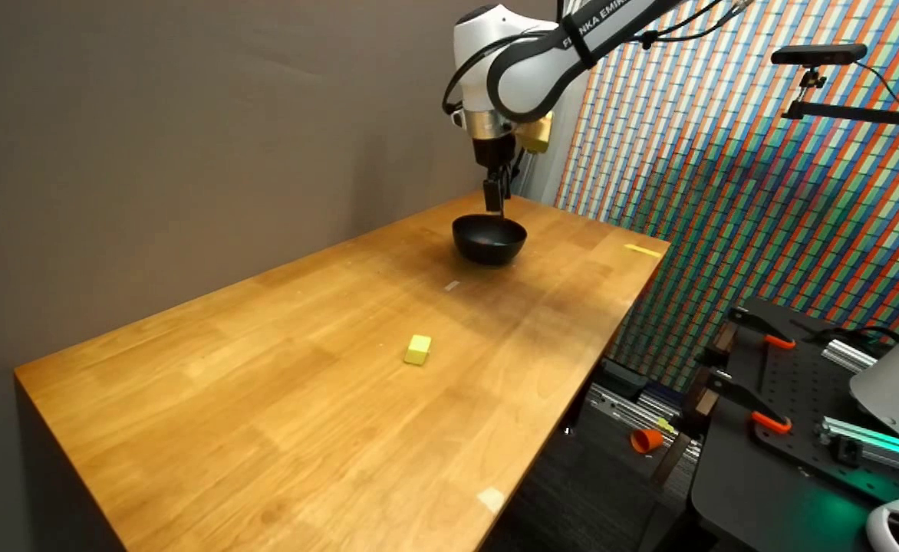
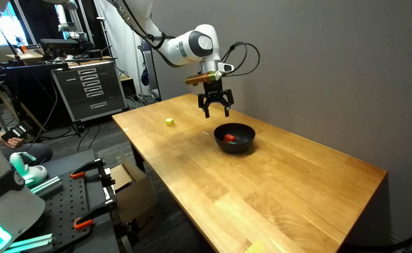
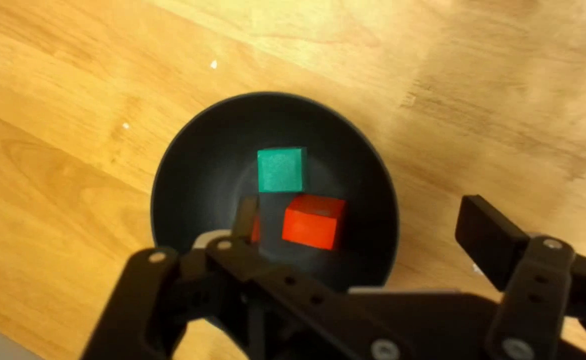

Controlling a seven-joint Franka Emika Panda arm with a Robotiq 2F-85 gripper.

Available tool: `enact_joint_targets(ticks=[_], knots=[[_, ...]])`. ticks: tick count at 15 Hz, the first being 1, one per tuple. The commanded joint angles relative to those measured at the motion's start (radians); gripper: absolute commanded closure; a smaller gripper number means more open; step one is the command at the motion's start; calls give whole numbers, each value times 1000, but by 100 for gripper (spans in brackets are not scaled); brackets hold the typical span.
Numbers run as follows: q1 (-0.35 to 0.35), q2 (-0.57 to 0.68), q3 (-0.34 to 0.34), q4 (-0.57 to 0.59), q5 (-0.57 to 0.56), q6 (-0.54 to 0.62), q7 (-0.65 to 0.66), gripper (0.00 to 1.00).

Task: Put the green and orange blocks in the bowl

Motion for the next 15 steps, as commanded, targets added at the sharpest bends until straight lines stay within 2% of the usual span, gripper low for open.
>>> enact_joint_targets(ticks=[1, 4, 10, 11, 15], knots=[[-60, -168, 45, -97, 82, -117, -65, 0], [-87, -291, 44, -174, 110, -172, -56, 0], [-155, -579, 33, -429, 222, -151, -66, 0], [-132, -448, 34, -294, 171, -176, -41, 0], [-150, -555, 30, -400, 199, -174, -48, 0]])
